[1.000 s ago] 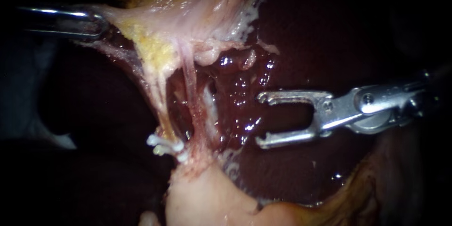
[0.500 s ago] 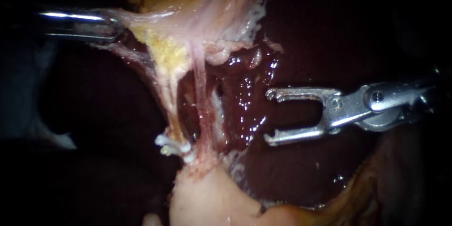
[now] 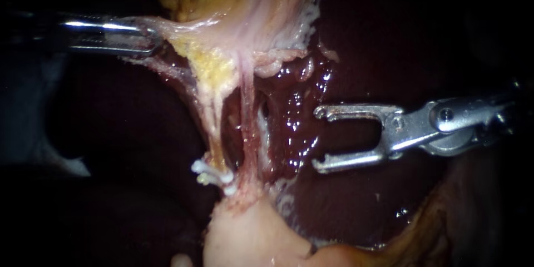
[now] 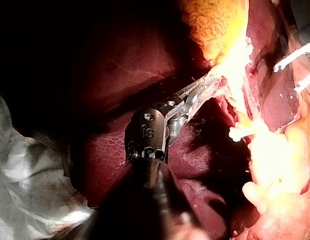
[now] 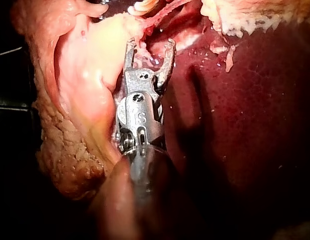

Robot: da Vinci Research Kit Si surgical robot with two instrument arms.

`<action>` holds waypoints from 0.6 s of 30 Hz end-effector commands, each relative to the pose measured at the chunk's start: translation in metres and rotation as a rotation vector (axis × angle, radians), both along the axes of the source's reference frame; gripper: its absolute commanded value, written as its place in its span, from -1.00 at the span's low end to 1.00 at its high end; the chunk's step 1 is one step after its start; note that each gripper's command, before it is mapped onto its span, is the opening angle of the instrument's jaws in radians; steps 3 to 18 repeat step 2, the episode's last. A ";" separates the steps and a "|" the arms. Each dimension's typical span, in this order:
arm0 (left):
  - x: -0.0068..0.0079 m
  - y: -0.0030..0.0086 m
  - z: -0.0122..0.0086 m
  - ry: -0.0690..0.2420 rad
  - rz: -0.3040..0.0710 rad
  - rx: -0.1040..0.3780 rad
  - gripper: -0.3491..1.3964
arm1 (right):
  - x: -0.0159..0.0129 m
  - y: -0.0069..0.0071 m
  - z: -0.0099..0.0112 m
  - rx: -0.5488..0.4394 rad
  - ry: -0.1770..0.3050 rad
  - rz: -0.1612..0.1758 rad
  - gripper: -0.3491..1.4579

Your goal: Going back second clip left tube

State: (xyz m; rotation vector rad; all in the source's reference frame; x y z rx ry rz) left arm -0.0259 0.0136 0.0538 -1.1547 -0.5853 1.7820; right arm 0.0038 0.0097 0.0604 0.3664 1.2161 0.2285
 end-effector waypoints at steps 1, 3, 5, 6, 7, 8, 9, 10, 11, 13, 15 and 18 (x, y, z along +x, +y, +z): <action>0.0000 0.0000 0.0000 0.000 0.000 0.000 -1.00 | 0.0000 0.0000 0.0000 0.000 0.000 0.000 -0.06; 0.0001 0.0000 0.0000 0.000 0.000 0.000 -1.00 | 0.0000 -0.0001 -0.0001 0.000 0.000 0.000 -0.06; 0.0001 0.0000 0.0000 0.000 0.000 0.000 -1.00 | 0.0000 -0.0001 -0.0001 0.000 0.000 0.000 -0.06; 0.0001 0.0000 0.0000 0.000 0.000 0.000 -1.00 | 0.0000 -0.0001 -0.0001 0.000 0.000 0.000 -0.06; 0.0001 0.0000 0.0000 0.000 0.000 0.000 -1.00 | 0.0000 -0.0001 -0.0001 0.000 0.000 0.000 -0.06; 0.0001 0.0000 0.0000 0.000 0.000 0.000 -1.00 | 0.0000 -0.0001 -0.0001 0.000 0.000 0.000 -0.06; 0.0001 0.0000 0.0000 0.000 0.000 0.000 -1.00 | 0.0000 -0.0001 -0.0001 0.000 0.000 0.000 -0.06; 0.0001 0.0000 0.0000 0.000 0.000 0.000 -1.00 | 0.0000 -0.0001 -0.0001 0.000 0.000 0.000 -0.06; 0.0001 0.0000 0.0000 0.000 0.000 0.000 -1.00 | 0.0000 -0.0001 -0.0001 0.000 0.000 0.000 -0.06; 0.0001 0.0000 0.0000 0.000 0.000 0.000 -1.00 | 0.0000 -0.0001 -0.0001 0.000 0.000 0.000 -0.06; 0.0001 0.0000 0.0000 0.000 0.000 0.000 -1.00 | 0.0000 -0.0001 -0.0001 0.000 0.000 0.000 -0.06; 0.0001 0.0000 0.0000 0.000 0.000 0.000 -1.00 | 0.0000 -0.0001 -0.0001 0.000 0.000 0.000 -0.06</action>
